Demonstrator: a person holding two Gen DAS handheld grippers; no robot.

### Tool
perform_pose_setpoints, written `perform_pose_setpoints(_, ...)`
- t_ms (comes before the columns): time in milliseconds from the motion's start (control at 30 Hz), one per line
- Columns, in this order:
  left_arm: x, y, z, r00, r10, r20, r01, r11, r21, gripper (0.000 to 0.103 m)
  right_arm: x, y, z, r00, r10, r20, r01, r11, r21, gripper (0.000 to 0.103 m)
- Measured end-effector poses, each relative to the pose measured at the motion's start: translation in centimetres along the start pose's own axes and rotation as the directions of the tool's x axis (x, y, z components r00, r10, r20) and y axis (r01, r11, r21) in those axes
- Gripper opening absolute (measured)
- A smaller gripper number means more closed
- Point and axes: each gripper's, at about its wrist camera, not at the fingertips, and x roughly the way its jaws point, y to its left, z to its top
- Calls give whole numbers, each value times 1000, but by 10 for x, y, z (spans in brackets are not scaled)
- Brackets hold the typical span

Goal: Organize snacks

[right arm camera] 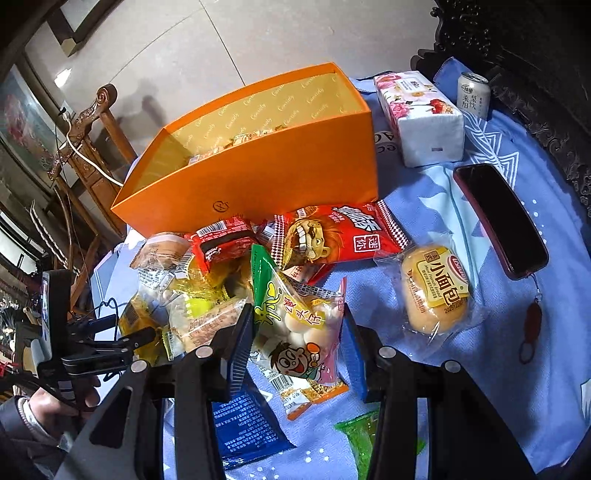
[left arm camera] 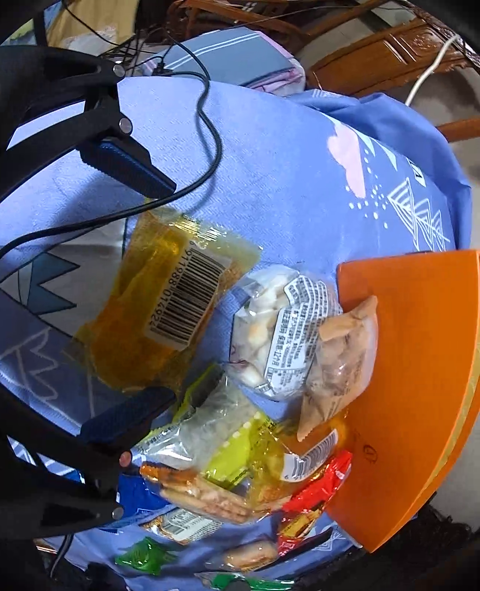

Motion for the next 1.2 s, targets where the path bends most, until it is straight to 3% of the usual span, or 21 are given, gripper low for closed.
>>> perform_pose_setpoints(167,-3,1,-4,999,-47,25,46,999,29,95,0,2,-1,1000,2,-6,-2,1000,-1,45)
perform_pose_setpoints(233,-8,1,-6,998,-50,46,48,998,27,77,0,3,-1,1000,2,-7,-2,1000,-1,45)
perform_pose_setpoints(300,-15,3,-4,996,-57,62,56,998,13,67,0,2,0,1000,2,-3,-2,1000,1,45)
perform_pose_setpoints(433,-23,7,-4,996,-65,68,65,998,1,59,-1,2,0,1000,3,-2,-3,1000,5,45)
perform_pose_setpoints(467,-26,7,-5,996,-68,60,68,998,-1,59,-2,2,0,1000,1,0,-1,1000,5,45)
perform_pose_setpoints(600,-23,19,-9,994,-106,-19,103,989,-105,74,-3,2,-1,1000,4,0,-4,1000,4,46)
perform_pose_setpoints(733,-27,22,-13,993,-103,-54,92,979,-180,75,-4,3,-2,1000,9,2,-9,1000,4,46)
perform_pose_setpoints(833,-39,20,-11,997,-78,-27,72,979,-189,75,-6,3,-2,1000,13,8,-13,1000,3,46)
perform_pose_setpoints(967,-48,8,-12,999,-45,-4,44,990,-134,76,-9,2,-1,1000,20,13,-20,1000,8,46)
perform_pose_setpoints(1067,-35,0,-18,996,-50,-69,47,997,-57,77,-8,4,-2,1000,25,7,-25,1000,4,46)
perform_pose_setpoints(1133,-27,-4,-24,994,-59,-88,57,998,-19,89,-8,5,-3,1000,26,7,-26,1000,0,46)
perform_pose_setpoints(1200,-21,-8,-27,995,-51,-91,53,999,13,93,-7,5,-3,1000,27,2,-27,1000,-1,46)
